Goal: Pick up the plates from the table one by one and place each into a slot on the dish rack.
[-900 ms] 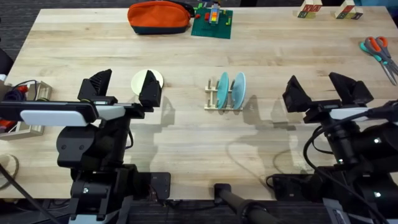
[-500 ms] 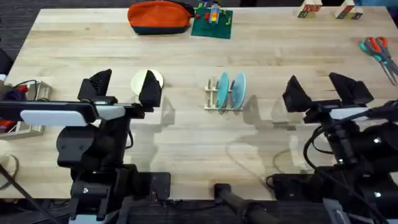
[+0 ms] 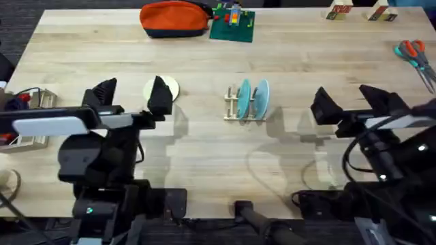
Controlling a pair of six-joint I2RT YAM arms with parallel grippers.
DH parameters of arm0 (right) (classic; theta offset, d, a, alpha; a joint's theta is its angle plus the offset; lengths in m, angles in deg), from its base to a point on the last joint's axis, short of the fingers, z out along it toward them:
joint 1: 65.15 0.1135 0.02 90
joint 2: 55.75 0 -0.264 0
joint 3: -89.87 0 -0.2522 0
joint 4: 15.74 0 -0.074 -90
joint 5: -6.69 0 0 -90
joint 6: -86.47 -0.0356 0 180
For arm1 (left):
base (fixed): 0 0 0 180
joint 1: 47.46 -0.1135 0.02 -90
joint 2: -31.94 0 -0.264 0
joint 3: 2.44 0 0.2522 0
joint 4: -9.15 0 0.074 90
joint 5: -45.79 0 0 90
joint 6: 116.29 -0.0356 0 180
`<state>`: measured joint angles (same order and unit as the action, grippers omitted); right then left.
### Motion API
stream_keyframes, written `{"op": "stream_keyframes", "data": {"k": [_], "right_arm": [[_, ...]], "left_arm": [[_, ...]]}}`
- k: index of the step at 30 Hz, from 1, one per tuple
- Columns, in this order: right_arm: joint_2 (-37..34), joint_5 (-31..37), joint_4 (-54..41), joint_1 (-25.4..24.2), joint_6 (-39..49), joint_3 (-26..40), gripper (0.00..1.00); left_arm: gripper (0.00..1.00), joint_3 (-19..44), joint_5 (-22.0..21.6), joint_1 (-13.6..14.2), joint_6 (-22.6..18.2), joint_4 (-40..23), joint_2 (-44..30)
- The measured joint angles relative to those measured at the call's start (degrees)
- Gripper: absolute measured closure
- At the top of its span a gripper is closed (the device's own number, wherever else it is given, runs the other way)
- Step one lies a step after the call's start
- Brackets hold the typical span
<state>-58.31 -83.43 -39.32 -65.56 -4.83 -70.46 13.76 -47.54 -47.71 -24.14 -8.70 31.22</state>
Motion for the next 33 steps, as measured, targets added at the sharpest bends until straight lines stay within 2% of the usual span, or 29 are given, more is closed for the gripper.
{"op": "stream_keyframes", "data": {"k": [5,10,16,22,27,33], "right_arm": [[-9.3,0.0,-3.6,-0.8,-0.1,9.8,0.009],[-24.3,-3.0,-6.3,-1.3,-0.2,25.3,0.009],[-43.6,-5.2,-20.9,-1.3,-0.3,46.8,0.009],[-57.5,-7.5,-32.3,-1.3,-0.3,62.6,0.009],[-63.4,-9.2,-40.0,-1.3,-0.3,69.9,0.009],[-64.4,-10.0,-45.8,-1.3,-0.4,72.4,0.009]], "left_arm": [[0.008,6.6,-1.5,0.0,2.4,-0.3,-6.2],[0.009,16.3,-2.1,0.0,4.8,-2.3,-17.3],[0.008,31.5,-1.6,0.0,5.9,-11.4,-33.2],[0.008,47.5,1.8,0.0,6.1,-23.0,-46.3],[0.008,60.8,5.0,0.0,6.3,-36.5,-55.3],[0.008,72.8,6.6,0.0,6.5,-49.6,-63.3]]}}
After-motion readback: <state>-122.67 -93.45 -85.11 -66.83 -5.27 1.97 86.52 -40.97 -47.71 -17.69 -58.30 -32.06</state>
